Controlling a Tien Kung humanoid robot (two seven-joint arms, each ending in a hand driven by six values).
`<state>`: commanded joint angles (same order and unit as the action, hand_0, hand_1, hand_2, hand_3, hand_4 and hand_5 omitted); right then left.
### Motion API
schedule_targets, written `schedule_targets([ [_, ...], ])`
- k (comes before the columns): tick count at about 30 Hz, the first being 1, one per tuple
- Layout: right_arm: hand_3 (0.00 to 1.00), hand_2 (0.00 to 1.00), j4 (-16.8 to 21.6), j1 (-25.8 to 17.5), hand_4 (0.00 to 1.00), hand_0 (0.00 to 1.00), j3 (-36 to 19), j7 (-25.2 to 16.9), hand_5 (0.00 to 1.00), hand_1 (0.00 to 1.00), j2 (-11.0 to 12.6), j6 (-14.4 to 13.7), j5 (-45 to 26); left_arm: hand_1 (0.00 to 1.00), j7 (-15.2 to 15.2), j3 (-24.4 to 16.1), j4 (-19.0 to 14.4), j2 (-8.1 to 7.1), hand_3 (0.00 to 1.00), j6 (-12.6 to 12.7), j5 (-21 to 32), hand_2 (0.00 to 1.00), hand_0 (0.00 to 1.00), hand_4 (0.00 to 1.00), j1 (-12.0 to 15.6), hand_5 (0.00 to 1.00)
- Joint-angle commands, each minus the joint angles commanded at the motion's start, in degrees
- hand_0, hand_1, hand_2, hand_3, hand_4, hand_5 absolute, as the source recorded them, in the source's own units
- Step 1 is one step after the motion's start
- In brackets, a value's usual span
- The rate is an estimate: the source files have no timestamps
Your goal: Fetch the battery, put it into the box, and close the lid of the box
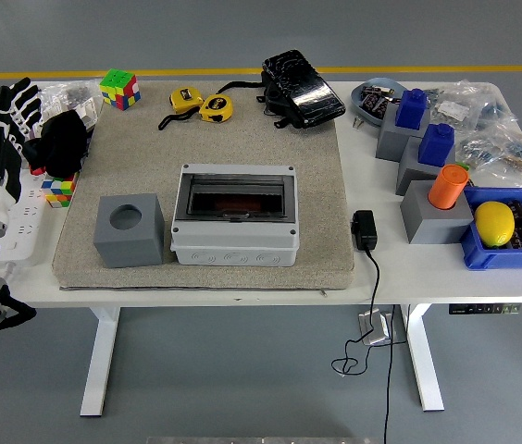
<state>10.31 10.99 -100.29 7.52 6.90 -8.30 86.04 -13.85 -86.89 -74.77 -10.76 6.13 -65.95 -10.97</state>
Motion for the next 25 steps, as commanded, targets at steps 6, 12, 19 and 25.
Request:
schedule_targets([
  [6, 0.809, 0.782, 0.0, 0.1, 0.998, 0.847, 0.0, 0.0, 0.998, 0.821, 0.0, 0.0, -0.2, 0.919, 0.0, 0.1, -0.1, -0.07, 0.883, 0.1, -0.2, 0.902, 0.914, 0.998, -0.1, 0.998],
  [12, 0.809, 0.782, 0.0, 0.2, 0.998, 0.848, -0.1, 0.0, 0.998, 0.82, -0.1, -0.1, -0.2, 0.919, 0.0, 0.0, -0.1, -0.11, 0.882, 0.2, -0.2, 0.901, 0.913, 0.998, -0.3, 0.998],
  [19, 0.809, 0.782, 0.0, 0.3, 0.998, 0.848, -0.1, -0.1, 0.998, 0.82, -0.2, -0.1, -0.3, 0.917, 0.1, 0.0, -0.1, -0.13, 0.883, 0.2, -0.3, 0.901, 0.914, 0.998, -0.3, 0.998],
  [25, 0.809, 0.781, 0.0, 0.3, 0.998, 0.849, -0.2, -0.1, 0.998, 0.82, -0.2, -0.1, -0.3, 0.917, 0.1, 0.0, -0.1, -0.1, 0.882, 0.2, -0.3, 0.9, 0.914, 0.998, -0.4, 0.998],
])
